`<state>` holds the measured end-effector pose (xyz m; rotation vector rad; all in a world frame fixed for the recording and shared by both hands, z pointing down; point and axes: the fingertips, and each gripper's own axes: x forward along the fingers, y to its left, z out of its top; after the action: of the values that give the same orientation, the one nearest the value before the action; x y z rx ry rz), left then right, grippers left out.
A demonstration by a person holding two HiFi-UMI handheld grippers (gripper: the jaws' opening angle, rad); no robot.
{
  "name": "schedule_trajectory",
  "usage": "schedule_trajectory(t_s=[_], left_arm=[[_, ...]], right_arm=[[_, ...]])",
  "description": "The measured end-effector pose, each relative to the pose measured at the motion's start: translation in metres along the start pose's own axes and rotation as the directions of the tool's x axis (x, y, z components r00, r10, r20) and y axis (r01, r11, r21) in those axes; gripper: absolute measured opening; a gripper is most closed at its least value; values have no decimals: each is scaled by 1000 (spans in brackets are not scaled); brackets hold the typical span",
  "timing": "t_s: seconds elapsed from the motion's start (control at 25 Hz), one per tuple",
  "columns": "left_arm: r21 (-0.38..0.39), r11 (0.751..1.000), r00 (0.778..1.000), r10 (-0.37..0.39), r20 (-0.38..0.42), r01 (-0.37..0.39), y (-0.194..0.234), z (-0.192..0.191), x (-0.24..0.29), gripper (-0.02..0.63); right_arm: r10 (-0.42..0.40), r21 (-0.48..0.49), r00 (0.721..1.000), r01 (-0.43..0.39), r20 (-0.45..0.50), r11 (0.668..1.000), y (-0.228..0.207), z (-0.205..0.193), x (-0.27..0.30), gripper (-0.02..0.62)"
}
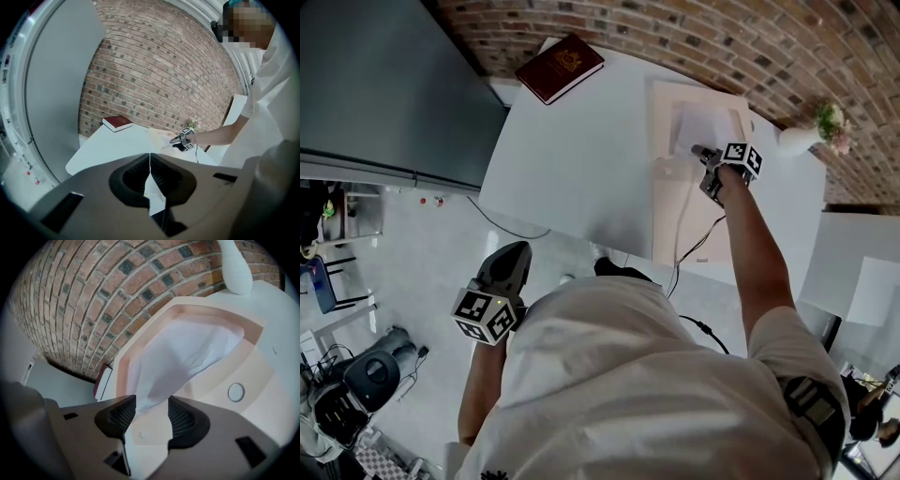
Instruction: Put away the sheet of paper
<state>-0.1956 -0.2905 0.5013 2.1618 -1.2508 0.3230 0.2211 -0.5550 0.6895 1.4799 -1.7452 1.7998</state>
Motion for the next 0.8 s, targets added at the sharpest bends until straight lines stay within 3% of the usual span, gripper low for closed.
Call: schedule_trajectory(t_s=[0.4,0.6,0.8], left_arm=[[24,999,999,-40,17,40,-3,-12,-31,25],[39,997,997,-65,30,64,-7,-21,-53,25],[53,994,994,-98,39,96,-11,-29,-78,25]], right_arm=[[2,-17,999,-2,49,1000,8,-36,-31,232],[-1,-95,997,9,82,995,16,-67,-54,229],[-17,-168,990,41,142,985,27,-105,-82,138]])
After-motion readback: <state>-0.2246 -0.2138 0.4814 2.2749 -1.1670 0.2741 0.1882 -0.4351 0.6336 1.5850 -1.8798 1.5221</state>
